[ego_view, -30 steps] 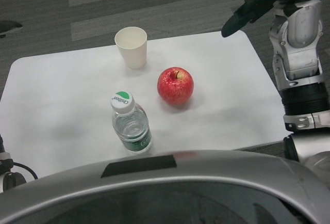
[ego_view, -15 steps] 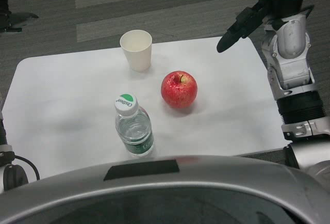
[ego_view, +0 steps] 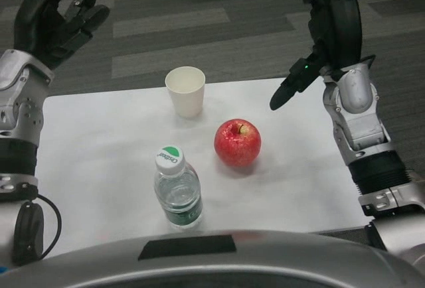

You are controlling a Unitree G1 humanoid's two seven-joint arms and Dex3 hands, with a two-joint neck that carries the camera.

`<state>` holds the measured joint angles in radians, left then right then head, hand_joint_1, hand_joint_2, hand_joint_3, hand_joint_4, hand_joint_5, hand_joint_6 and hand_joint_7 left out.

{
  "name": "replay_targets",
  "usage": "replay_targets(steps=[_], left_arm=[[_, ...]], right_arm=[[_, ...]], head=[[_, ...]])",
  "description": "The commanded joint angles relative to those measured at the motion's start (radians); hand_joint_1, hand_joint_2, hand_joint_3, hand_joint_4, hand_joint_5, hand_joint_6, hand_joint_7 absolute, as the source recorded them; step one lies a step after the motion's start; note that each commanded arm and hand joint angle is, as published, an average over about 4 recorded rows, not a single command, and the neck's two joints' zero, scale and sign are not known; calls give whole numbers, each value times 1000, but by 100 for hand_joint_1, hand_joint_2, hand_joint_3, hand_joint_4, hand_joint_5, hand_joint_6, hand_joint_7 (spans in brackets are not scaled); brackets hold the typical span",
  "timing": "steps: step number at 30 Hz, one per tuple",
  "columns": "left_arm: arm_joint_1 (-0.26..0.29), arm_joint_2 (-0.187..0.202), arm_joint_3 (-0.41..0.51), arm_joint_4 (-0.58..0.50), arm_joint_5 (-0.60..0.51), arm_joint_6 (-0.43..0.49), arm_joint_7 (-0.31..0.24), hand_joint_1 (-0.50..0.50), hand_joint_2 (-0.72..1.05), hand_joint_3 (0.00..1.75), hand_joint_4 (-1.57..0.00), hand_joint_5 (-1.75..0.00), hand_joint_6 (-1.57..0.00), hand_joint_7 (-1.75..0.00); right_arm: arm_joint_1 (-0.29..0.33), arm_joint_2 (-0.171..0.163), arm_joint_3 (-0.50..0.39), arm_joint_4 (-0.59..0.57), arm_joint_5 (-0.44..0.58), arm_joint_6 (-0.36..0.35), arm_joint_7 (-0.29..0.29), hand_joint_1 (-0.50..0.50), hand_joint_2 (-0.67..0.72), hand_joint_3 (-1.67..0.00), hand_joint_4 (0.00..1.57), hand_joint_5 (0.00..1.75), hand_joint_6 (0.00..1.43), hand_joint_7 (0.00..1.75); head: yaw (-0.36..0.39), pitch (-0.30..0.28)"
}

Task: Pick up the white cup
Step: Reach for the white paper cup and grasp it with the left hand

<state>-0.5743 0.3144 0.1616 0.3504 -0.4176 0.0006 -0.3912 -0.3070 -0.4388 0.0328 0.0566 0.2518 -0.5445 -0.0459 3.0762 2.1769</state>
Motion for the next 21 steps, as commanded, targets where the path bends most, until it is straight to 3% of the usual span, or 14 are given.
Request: replay_targets(steps=[1,6,13,18,20,21], left_arm=[[-61,-8,-57,81,43,0,-3,-50,87,9,0,0,0,0],[-123,-32,-161,237,61,-23,-6,-50,96,9,0,0,0,0],[-183,-48,-287,401,62,-81,-20,-50,94,9,0,0,0,0],[-197,-46,-344,460,74,-108,-20,-50,83,9,0,0,0,0],[-196,-46,-356,474,76,-118,-20,-50,74,9,0,0,0,0],[-196,-47,-362,479,76,-123,-19,-50,58,9,0,0,0,0]], right_arm=[[-9,9,12,21,4,-1,0,-42,47,0,0,0,0,0],[-9,18,43,41,4,-2,0,-42,47,0,1,0,0,0],[-9,28,71,63,4,-2,1,-42,47,0,0,0,0,0],[-17,29,93,83,5,-3,1,-42,47,0,0,0,0,0],[-22,29,102,91,5,-3,2,-42,47,0,1,0,0,0],[-24,28,105,95,5,-3,2,-42,47,0,1,0,0,0]], head=[[1,25],[7,62],[37,92],[50,90],[57,87],[60,85]])
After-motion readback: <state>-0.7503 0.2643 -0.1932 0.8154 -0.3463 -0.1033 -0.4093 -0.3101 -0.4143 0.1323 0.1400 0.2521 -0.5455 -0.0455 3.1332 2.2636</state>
